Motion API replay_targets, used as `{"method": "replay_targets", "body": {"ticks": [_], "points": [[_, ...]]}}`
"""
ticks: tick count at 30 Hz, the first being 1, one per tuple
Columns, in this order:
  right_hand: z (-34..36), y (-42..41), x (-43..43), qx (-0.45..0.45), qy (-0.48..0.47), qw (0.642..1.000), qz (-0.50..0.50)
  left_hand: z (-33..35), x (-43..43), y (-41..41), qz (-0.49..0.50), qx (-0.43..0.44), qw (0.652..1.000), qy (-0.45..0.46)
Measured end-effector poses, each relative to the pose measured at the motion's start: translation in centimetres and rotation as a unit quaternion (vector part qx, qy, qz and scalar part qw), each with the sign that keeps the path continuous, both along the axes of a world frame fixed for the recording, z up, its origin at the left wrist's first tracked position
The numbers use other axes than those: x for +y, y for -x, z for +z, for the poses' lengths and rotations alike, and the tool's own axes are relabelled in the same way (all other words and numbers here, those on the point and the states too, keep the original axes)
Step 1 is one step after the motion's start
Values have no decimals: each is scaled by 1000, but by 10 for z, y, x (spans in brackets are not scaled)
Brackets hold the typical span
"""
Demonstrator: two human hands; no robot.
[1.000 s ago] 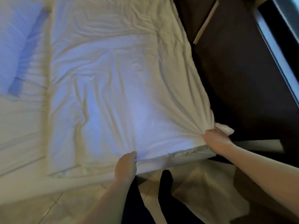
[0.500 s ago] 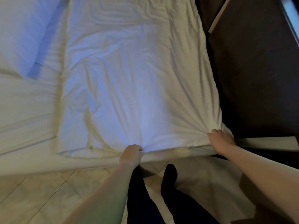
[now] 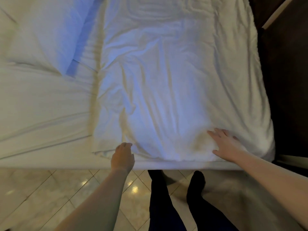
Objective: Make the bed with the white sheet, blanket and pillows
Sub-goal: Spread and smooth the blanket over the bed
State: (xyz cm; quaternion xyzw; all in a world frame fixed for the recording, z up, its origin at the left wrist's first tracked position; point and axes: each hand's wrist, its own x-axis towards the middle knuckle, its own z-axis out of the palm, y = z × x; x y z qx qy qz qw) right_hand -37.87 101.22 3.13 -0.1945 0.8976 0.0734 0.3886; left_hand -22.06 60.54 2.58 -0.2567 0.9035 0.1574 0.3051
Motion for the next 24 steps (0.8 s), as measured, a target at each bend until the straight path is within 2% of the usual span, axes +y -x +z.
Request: {"method": "replay_targets", "body": {"ticks": [9, 11, 17, 24], "points": [[-57, -27, -144, -21, 59, 998, 25, -58, -108, -9, -79, 5, 988, 131], [-68, -31, -164, -27, 58, 998, 2, -67, -131, -11, -63, 0, 990, 123], [-85, -37, -186, -31, 22, 999, -25, -69, -176, -23, 2, 38, 999, 2], [-72, -47, -191, -31, 24, 999, -1, -50, -210, -68, -22, -62, 996, 56]]}}
